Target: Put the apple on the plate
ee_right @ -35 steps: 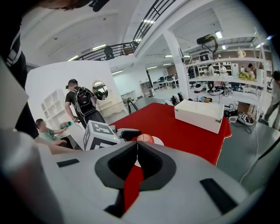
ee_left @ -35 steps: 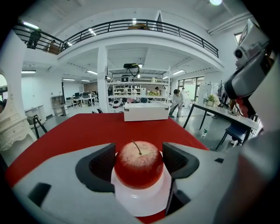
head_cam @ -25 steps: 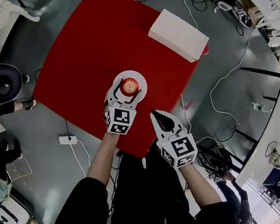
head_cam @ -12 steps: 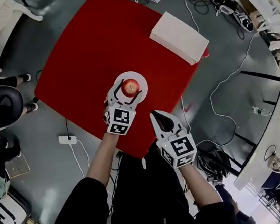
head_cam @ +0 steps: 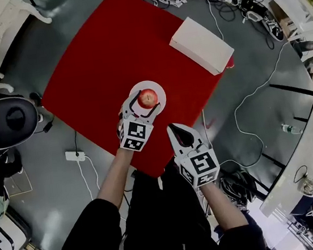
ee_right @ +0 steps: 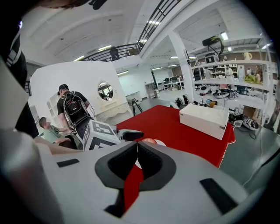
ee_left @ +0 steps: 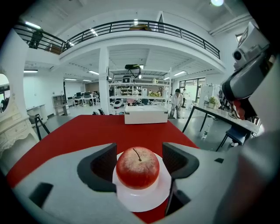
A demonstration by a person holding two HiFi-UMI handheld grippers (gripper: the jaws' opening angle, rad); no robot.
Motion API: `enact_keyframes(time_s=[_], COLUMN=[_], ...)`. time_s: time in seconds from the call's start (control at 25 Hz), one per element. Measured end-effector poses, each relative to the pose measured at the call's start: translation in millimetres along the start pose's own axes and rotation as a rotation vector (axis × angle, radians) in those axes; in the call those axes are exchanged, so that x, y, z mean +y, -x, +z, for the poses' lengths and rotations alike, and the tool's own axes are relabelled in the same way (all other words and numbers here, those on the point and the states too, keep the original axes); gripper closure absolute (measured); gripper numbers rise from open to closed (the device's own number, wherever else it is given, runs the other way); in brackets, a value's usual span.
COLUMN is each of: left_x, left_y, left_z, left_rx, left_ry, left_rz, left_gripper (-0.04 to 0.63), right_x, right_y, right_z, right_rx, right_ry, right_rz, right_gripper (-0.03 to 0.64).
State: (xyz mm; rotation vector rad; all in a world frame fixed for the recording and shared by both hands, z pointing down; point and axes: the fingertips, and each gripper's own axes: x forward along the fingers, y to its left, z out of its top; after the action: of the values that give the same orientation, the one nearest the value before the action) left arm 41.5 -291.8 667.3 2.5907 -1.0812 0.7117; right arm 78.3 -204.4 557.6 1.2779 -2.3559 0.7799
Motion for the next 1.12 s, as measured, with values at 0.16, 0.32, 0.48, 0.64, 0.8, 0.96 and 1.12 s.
enact_keyframes(time_s=[0.16,0.32,0.48,0.64,0.8,0.96,1.12], left_x=[0.1,-1.5,0.8,3.0,5.6,3.4,-9.7], left_y=[10.2,27.6,54.4,79.2,104.8,134.3,160.0], left_z=[9.0,25.3,47.6,74.4,99.2,122.3,136.9], left_rx=[-0.035,-0.068,-0.111,-0.156,-0.176,-0.218,-0.237], left_ry=[-0.016,-0.036,-0.045,-0.059,-0.049,-0.048,-0.038], left_rz=[0.014,0.013,0.037,0.048,0.056,0.064,0.071], left_gripper=[0.334,0.414,0.580,0.589,0.589,0.589,0.589], right_x=[1.8,7.9,14.9,20.8,24.2,30.2,38.2], right_y=[-0.1,-0.2,1.2,3.6,10.0,13.7,22.3], right_z=[1.7,9.7,23.9,38.8,54.9,69.4,79.9], right_rx=[-0.004,-0.014,-0.035,-0.059,-0.090,-0.126,-0.159], right_ry=[0.006,0.021,0.036,0.054,0.060,0.075,0.083], right_rz=[0.010,0.032,0.049,0.061,0.061,0.068,0.085], right_gripper=[0.604,0.604,0.604,0.604,0.604,0.604,0.604])
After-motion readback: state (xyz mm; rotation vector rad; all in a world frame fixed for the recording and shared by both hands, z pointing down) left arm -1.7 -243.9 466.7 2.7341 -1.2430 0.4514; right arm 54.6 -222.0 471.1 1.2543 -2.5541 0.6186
